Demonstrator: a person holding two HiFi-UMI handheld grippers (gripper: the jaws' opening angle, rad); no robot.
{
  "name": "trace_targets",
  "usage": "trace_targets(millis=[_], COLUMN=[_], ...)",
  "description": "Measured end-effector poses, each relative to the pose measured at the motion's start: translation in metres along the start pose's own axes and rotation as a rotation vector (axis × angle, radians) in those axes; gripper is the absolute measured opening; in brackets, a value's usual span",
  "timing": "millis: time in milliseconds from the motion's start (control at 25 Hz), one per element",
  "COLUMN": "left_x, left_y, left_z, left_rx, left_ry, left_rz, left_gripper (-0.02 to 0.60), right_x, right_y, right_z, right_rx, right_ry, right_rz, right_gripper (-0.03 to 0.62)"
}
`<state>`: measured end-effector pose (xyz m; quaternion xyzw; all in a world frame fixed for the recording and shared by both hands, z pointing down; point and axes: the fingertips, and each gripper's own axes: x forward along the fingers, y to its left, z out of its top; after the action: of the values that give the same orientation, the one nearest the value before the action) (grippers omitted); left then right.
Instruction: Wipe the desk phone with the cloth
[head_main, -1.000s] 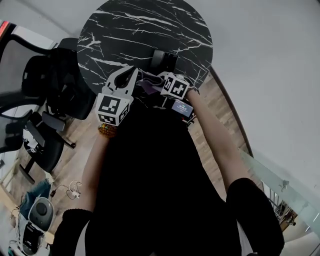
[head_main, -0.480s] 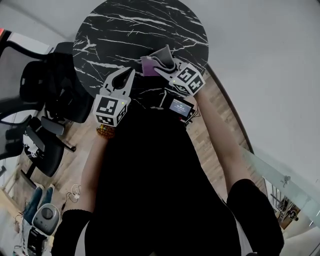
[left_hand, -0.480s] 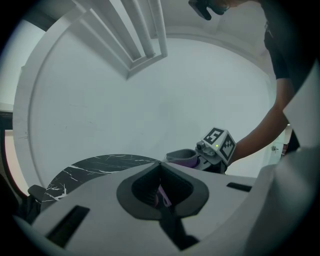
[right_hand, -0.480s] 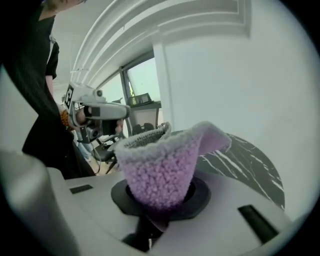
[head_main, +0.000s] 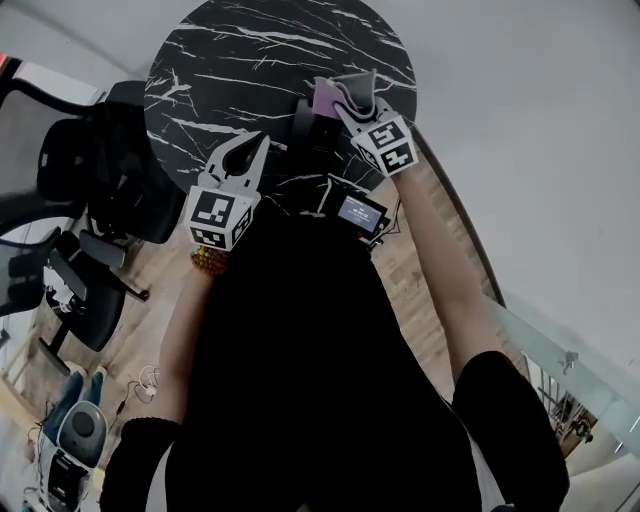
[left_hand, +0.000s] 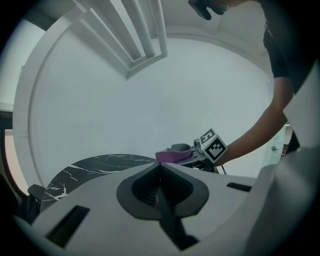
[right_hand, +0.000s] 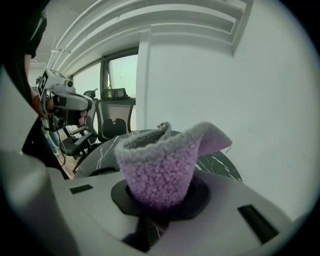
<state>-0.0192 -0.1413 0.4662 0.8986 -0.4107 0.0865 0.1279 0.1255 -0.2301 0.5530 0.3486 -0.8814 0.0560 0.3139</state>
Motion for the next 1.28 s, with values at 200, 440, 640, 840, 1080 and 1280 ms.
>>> trace_targets(millis=[200, 440, 640, 840, 1080, 1280], left_x=[0.004, 0.007, 0.007, 0.005, 0.004, 0.003], left_y=[-0.001, -0.001, -0.002, 0.004, 0.009, 0.012], left_z=[-0.002, -0.003, -0.001, -0.004, -0.004, -0.005], left_rx=[-0.008, -0.011, -0.005, -0.011, -0.017, -0.020], left_ry=[0.003, 0.010, 0.016, 0.017, 0.018, 0.019], left_rz=[-0.002, -0.004, 0.001, 0.012, 0.019, 0.018], left_gripper=[0.012, 0.012, 0.012, 0.012, 0.012, 0.012], right_x=[0.012, 0.025, 0.030, 0.041, 0.046, 0.049], right_y=[-0.007, -0.002, 0.012, 0.017, 0.021, 0.023], right_z=[-0.028, -0.053, -0.056, -0.067, -0.073, -0.073], right_rx=[-0.005, -0.117, -0.213, -0.239, -0.261, -0.275], right_ry=[0.085, 0.214, 0.246, 0.289, 0.316, 0.330], right_rz=[-0.040, -0.049, -0.019, 0.014, 0.030, 0.027], right_gripper=[0.064, 0.064, 0.064, 0.064, 0.064, 0.064])
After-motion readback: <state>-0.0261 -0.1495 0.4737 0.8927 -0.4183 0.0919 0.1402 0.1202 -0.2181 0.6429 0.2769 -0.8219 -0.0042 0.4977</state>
